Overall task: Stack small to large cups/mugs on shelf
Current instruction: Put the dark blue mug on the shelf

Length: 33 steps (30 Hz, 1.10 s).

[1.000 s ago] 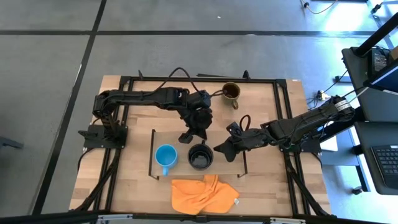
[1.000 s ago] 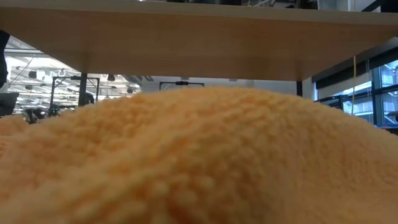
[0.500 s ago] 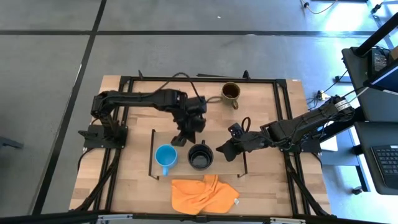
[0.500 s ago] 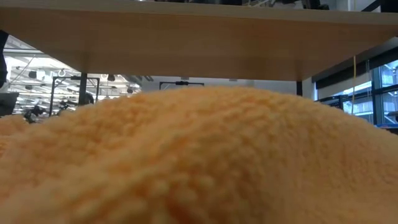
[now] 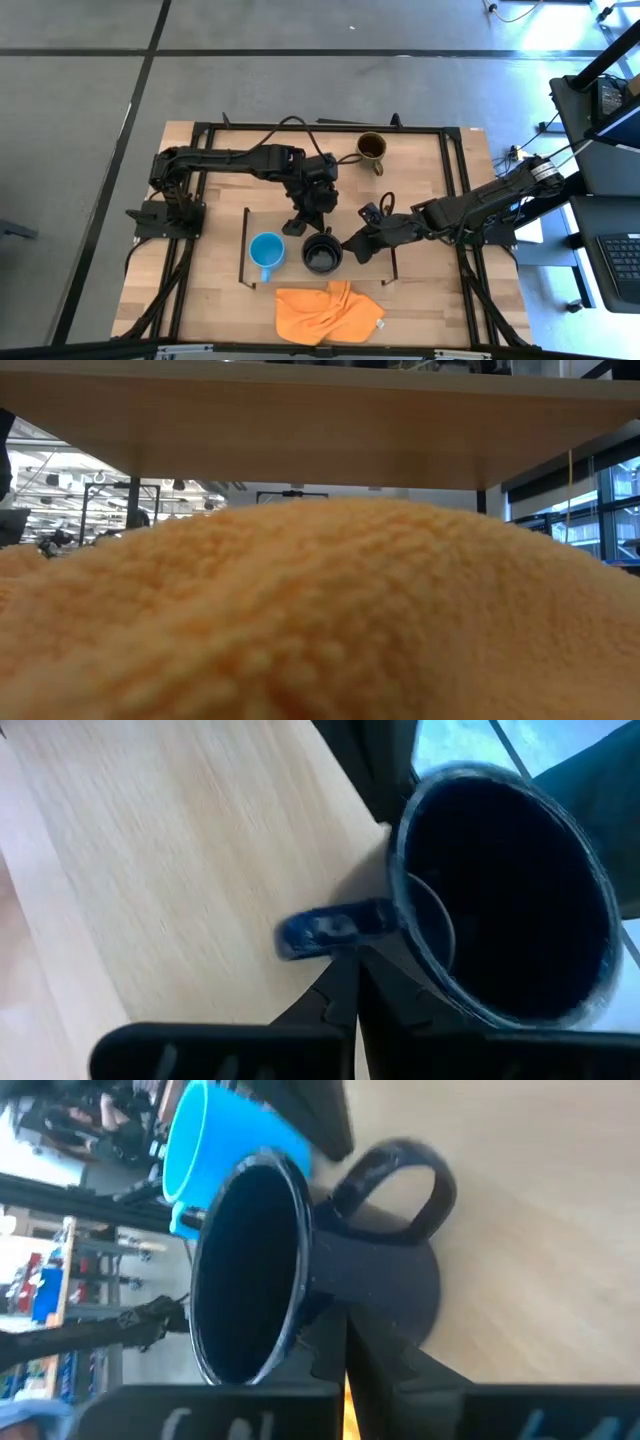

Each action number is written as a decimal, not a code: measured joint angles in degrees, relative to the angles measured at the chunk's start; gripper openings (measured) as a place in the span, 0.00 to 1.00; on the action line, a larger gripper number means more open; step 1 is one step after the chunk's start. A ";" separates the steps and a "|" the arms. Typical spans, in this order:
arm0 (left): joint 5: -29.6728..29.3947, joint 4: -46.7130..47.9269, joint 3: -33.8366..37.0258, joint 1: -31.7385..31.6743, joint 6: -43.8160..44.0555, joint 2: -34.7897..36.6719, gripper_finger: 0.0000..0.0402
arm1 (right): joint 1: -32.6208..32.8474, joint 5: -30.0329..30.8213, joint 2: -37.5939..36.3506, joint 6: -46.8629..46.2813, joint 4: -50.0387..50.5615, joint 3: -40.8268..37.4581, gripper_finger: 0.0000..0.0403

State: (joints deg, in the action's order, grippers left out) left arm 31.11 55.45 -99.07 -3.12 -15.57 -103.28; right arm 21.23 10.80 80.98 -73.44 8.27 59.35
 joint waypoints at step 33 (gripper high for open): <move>-6.85 14.17 -7.72 -9.72 -2.47 -0.79 0.01 | -1.58 12.55 -6.14 6.46 8.81 0.00 0.02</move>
State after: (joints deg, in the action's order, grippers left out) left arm 24.26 69.62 -106.78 -12.84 -18.04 -104.07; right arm 19.66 23.34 74.85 -66.98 17.09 59.35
